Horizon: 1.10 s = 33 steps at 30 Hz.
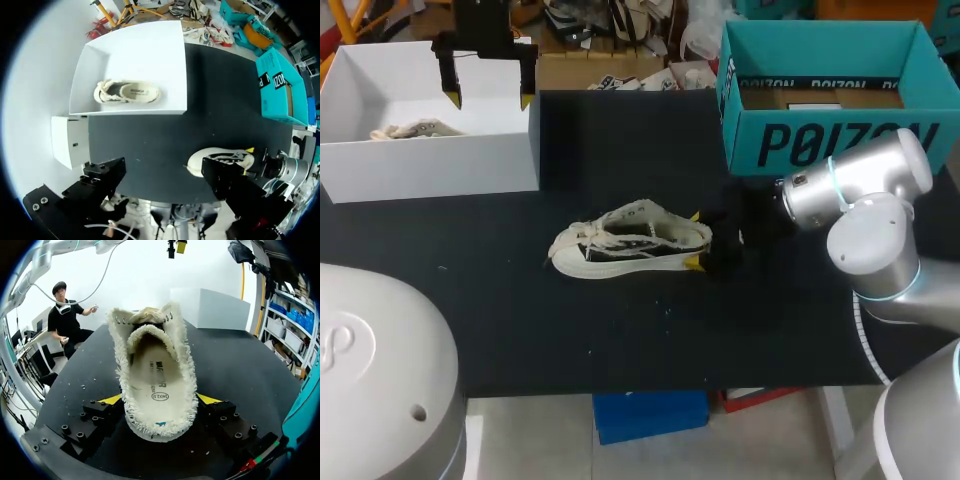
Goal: Take the shoe out of the shoebox, open the shoe tongue, remove and reinsert the insole, then place the shoe into the shoebox
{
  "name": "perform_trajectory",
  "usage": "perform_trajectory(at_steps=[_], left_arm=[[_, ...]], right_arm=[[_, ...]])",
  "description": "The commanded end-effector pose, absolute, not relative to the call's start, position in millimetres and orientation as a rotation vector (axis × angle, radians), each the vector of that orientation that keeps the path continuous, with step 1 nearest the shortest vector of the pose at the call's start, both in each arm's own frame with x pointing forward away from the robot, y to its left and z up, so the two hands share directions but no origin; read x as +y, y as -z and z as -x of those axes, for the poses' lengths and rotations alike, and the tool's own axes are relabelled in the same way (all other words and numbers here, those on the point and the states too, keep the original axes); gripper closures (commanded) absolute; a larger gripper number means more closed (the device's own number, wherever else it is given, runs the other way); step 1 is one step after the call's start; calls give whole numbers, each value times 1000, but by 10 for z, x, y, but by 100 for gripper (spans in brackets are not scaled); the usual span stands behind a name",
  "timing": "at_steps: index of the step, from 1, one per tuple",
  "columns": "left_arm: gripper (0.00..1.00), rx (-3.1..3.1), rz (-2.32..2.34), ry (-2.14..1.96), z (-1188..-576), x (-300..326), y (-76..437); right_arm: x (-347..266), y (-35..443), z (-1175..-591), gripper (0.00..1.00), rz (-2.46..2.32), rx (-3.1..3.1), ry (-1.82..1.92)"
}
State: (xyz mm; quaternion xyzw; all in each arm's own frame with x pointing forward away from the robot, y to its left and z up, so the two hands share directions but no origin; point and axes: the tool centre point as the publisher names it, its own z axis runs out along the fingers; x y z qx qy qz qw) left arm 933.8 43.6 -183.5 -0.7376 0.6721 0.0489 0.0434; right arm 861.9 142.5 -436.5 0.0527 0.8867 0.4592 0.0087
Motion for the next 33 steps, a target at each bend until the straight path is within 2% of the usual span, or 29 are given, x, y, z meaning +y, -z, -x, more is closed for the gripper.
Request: perform_trajectory(at_steps=[1, 17, 33], left_arm=[[0, 2020, 2183, -126, -9258, 330, 1741], [0, 2035, 2083, -21, -8521, -405, 1962], [0, 2155, 2064, -71, -8341, -971, 2395]], right_arm=[[1446, 4380, -8636, 100, -168, 2770, -1433], [1446, 4380, -8636, 100, -168, 2770, -1433], [1446, 4380, -8636, 100, -168, 2770, -1433]])
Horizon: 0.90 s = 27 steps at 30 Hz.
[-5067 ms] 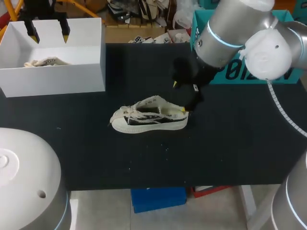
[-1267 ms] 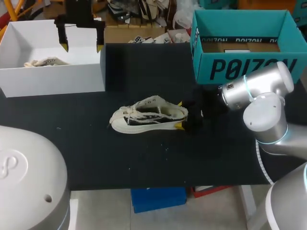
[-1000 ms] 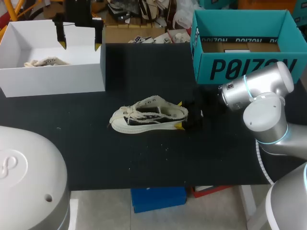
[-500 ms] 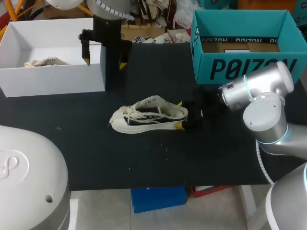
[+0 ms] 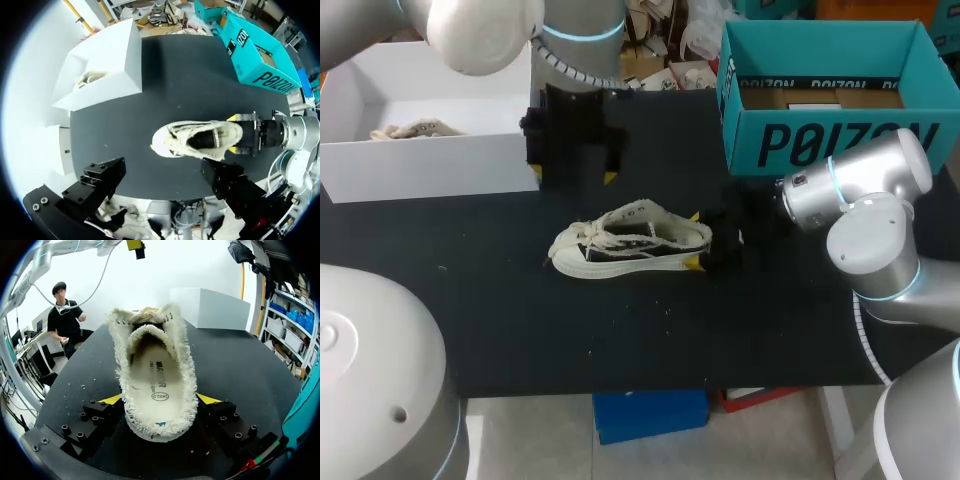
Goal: Take the shoe out of the shoebox, open the shoe tongue, remove and reinsert the insole, then place the shoe into the shoebox
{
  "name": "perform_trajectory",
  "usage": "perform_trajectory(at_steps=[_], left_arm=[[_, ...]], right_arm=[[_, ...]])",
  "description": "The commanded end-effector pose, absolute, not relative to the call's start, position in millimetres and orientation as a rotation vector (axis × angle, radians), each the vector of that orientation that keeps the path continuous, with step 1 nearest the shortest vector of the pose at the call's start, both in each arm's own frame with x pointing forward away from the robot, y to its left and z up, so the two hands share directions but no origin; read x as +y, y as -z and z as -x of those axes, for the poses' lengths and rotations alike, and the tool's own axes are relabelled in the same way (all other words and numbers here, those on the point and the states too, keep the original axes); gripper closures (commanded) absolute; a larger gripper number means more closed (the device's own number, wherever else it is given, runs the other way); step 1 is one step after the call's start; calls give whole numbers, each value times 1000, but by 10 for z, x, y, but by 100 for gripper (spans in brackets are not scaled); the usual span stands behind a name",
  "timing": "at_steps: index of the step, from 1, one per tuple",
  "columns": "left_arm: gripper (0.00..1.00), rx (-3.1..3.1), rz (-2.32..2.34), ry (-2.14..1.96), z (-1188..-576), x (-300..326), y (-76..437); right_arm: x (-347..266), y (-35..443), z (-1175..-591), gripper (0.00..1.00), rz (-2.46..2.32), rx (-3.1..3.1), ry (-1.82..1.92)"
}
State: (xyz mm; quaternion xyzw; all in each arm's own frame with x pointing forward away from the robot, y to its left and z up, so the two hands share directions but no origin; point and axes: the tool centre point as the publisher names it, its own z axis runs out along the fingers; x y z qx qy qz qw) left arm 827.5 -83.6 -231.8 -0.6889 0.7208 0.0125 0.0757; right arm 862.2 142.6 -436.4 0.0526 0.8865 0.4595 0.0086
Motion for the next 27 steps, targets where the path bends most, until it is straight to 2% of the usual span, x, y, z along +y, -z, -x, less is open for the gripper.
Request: perform_trajectory(at_steps=[1, 12, 27], left_arm=[[0, 2155, 2064, -71, -8341, -971, 2395], [0, 2153, 2065, -103, -8330, -967, 2400], [0, 2201, 1987, -290, -8241, -1604, 2885]], right_arm=[[1446, 4380, -8636, 100, -168, 2770, -1433], [1446, 4380, -8636, 100, -168, 2770, -1433], [1446, 4380, -8636, 100, -168, 2770, -1433]])
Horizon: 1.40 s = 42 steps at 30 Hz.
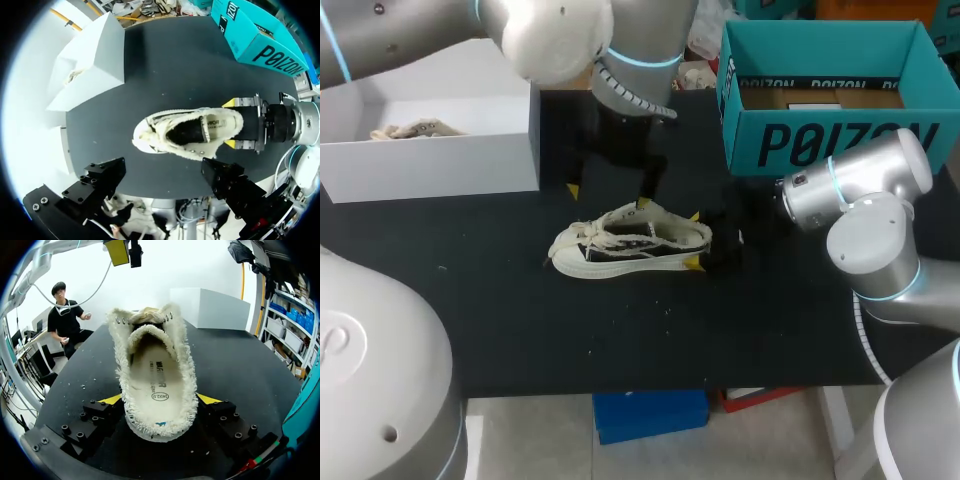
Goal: Take the shoe out of the shoebox, open the shoe tongue, remove and reinsert the insole, then place the shoe into the shoebox
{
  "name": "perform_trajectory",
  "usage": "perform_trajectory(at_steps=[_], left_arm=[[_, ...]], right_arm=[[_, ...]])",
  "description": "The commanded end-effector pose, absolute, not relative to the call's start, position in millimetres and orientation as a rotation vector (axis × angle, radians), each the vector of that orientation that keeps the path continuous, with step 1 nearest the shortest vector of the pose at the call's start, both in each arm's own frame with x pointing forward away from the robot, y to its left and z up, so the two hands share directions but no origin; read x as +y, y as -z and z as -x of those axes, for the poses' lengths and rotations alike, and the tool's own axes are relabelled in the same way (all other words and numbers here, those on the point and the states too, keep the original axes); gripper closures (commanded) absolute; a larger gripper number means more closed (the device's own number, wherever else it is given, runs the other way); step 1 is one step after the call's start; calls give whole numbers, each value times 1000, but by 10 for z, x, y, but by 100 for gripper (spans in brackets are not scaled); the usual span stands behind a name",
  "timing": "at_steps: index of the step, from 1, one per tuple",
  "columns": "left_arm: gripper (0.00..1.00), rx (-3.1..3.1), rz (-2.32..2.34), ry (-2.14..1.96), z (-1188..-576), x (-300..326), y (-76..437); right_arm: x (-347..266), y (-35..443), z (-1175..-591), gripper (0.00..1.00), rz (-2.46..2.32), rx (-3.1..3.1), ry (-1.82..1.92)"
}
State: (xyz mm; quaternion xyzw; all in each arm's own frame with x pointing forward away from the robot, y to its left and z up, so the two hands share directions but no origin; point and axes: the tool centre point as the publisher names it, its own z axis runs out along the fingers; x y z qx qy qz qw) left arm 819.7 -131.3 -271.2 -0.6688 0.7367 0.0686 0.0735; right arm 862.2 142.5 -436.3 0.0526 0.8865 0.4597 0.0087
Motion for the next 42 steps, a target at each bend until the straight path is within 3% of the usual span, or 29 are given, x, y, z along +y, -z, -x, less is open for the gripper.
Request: perform_trajectory(at_steps=[1, 28, 42], left_arm=[[0, 2191, 1976, -307, -8235, -1631, 2917], [0, 2133, 1852, -570, -8289, -1875, 3603], [0, 2031, 1912, -579, -8333, -1763, 3685]], right_arm=[[1446, 4380, -8636, 100, -168, 2770, -1433], [1446, 4380, -8636, 100, -168, 2770, -1433], [1446, 4380, -8636, 100, -168, 2770, -1433]])
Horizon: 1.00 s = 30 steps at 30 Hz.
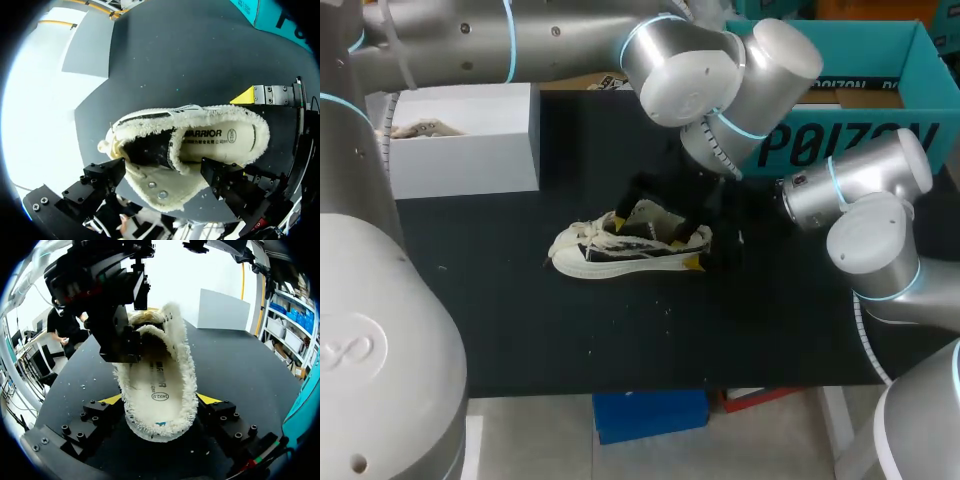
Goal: Take the shoe out of the shoebox, open the shoe tongue, remove and reinsert the insole, then place the shoe into the shoebox
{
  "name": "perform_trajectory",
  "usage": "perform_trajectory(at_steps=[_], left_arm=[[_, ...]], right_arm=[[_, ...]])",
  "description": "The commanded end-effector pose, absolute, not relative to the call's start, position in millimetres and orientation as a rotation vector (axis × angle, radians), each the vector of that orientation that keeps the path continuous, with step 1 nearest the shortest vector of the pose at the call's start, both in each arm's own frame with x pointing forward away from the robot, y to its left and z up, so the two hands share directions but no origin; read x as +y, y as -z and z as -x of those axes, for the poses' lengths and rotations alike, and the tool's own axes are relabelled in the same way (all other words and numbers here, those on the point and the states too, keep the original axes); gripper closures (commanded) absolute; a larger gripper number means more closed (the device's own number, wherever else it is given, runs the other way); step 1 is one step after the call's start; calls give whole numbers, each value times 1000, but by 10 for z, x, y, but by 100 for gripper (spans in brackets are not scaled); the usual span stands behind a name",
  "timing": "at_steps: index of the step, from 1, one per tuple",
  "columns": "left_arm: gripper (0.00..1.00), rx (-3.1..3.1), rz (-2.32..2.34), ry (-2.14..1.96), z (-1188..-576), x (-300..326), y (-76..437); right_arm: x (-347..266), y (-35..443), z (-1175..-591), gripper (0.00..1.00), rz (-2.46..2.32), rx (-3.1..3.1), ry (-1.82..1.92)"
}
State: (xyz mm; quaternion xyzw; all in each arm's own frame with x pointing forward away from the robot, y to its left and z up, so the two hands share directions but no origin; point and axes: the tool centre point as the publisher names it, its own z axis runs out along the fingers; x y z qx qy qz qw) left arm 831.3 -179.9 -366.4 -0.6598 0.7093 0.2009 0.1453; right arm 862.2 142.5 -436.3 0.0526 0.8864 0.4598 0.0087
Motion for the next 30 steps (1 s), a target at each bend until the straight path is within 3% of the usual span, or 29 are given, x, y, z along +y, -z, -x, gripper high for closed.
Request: perform_trajectory(at_steps=[1, 12, 13, 14, 15, 16, 18, 20, 30], left_arm=[[0, 2026, 1914, -579, -8336, -1757, 3687], [0, 1935, 1941, -605, -8361, -1629, 3771], [4, 1928, 1941, -608, -8366, -1619, 3775], [16, 1927, 1942, -609, -8369, -1613, 3778], [31, 1925, 1944, -609, -8374, -1607, 3778], [55, 1918, 1944, -611, -8380, -1600, 3778], [74, 1915, 1943, -612, -8391, -1594, 3779], [100, 1909, 1940, -612, -8402, -1591, 3770], [100, 1908, 1933, -603, -8421, -1569, 3728]], right_arm=[[1446, 4380, -8636, 100, -168, 2770, -1433], [1446, 4380, -8636, 100, -168, 2770, -1433], [1446, 4380, -8636, 100, -168, 2770, -1433], [1446, 4380, -8636, 100, -168, 2770, -1433], [1446, 4380, -8636, 100, -168, 2770, -1433], [1446, 4380, -8636, 100, -168, 2770, -1433], [1446, 4380, -8636, 100, -168, 2770, -1433], [1446, 4380, -8636, 100, -168, 2770, -1433], [1446, 4380, -8636, 100, -168, 2770, -1433]])
